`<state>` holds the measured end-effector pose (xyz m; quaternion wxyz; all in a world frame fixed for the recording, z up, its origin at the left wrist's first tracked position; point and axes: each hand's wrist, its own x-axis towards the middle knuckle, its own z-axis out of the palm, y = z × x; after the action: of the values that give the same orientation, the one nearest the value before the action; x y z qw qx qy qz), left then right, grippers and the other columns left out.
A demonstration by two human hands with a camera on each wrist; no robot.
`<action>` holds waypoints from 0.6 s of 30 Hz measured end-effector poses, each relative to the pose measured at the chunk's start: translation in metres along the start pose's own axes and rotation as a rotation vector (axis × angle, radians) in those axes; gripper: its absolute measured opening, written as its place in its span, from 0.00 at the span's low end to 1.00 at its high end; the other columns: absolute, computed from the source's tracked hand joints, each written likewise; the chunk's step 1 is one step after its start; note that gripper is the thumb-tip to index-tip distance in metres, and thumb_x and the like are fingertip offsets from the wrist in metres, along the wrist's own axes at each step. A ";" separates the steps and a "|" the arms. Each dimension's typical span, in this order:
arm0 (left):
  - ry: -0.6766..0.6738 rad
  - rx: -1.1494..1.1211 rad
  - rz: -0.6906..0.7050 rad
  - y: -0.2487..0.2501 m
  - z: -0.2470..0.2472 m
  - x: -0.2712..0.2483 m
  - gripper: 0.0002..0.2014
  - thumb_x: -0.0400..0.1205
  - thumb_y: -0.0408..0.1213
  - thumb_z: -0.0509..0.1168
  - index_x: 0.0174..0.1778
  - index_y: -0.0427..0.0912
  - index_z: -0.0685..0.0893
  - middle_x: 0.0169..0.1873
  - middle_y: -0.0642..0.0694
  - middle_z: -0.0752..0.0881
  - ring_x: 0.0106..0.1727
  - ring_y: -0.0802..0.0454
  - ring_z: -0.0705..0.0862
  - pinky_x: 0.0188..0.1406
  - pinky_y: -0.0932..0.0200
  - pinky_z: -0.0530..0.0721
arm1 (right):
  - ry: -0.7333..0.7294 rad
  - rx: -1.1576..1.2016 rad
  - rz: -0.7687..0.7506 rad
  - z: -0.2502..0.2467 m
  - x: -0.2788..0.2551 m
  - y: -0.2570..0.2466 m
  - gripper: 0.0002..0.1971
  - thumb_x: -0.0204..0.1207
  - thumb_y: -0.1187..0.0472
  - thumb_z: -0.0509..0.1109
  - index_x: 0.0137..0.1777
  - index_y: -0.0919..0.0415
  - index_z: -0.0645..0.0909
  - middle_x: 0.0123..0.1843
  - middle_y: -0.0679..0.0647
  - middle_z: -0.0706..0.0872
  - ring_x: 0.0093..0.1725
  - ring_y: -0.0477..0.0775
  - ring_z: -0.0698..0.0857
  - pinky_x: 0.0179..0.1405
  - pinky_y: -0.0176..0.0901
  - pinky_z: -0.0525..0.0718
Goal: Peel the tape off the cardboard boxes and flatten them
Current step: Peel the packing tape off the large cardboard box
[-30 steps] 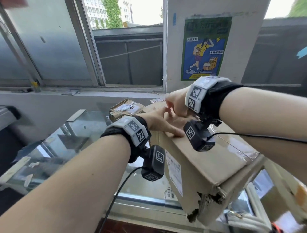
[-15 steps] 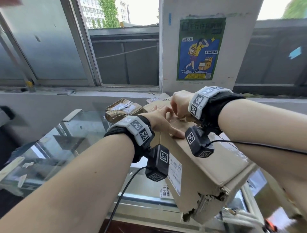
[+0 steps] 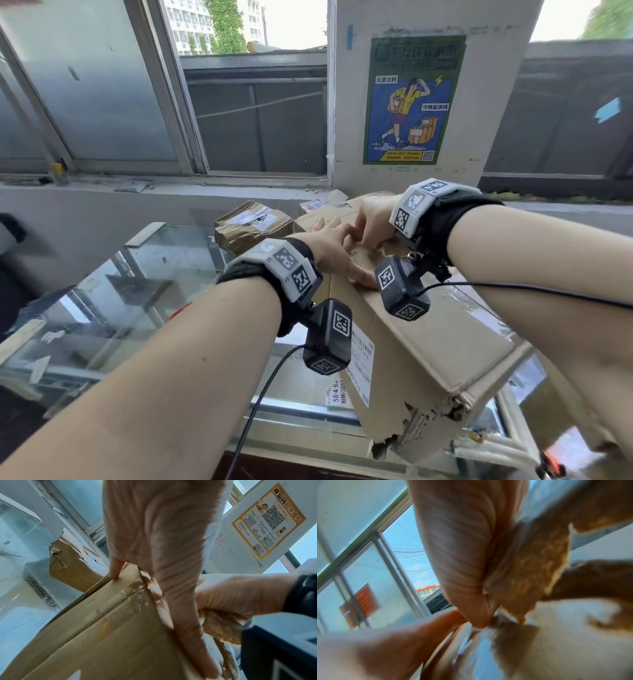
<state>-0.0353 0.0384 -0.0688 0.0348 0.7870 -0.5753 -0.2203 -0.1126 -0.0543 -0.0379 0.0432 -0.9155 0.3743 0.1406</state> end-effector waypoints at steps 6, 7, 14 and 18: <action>-0.005 -0.054 -0.008 -0.007 0.000 0.003 0.54 0.62 0.66 0.75 0.82 0.61 0.56 0.85 0.55 0.44 0.84 0.49 0.35 0.81 0.37 0.40 | 0.027 0.082 -0.050 -0.004 -0.005 0.002 0.07 0.71 0.69 0.71 0.37 0.55 0.79 0.37 0.51 0.82 0.34 0.48 0.79 0.26 0.35 0.74; -0.010 -0.061 -0.011 -0.009 -0.001 0.002 0.54 0.62 0.66 0.75 0.82 0.61 0.57 0.85 0.55 0.44 0.84 0.50 0.35 0.80 0.36 0.40 | 0.036 0.082 -0.052 -0.006 -0.006 0.001 0.08 0.71 0.70 0.71 0.37 0.56 0.79 0.36 0.51 0.82 0.33 0.47 0.78 0.24 0.34 0.74; -0.003 0.019 0.002 -0.001 -0.001 0.004 0.54 0.66 0.66 0.74 0.84 0.59 0.53 0.85 0.53 0.43 0.85 0.49 0.35 0.82 0.36 0.41 | 0.054 0.042 -0.034 0.000 -0.006 0.002 0.17 0.71 0.65 0.74 0.61 0.62 0.84 0.58 0.58 0.87 0.58 0.58 0.85 0.38 0.39 0.79; -0.007 0.029 0.026 0.002 0.000 0.003 0.52 0.69 0.61 0.73 0.85 0.57 0.51 0.85 0.53 0.43 0.84 0.49 0.35 0.82 0.37 0.41 | 0.053 0.026 0.021 0.006 -0.003 0.006 0.13 0.70 0.62 0.71 0.54 0.61 0.86 0.49 0.56 0.87 0.46 0.54 0.82 0.39 0.41 0.77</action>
<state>-0.0368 0.0353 -0.0693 0.0243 0.7791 -0.5886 -0.2141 -0.1202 -0.0552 -0.0425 0.0437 -0.9144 0.3866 0.1118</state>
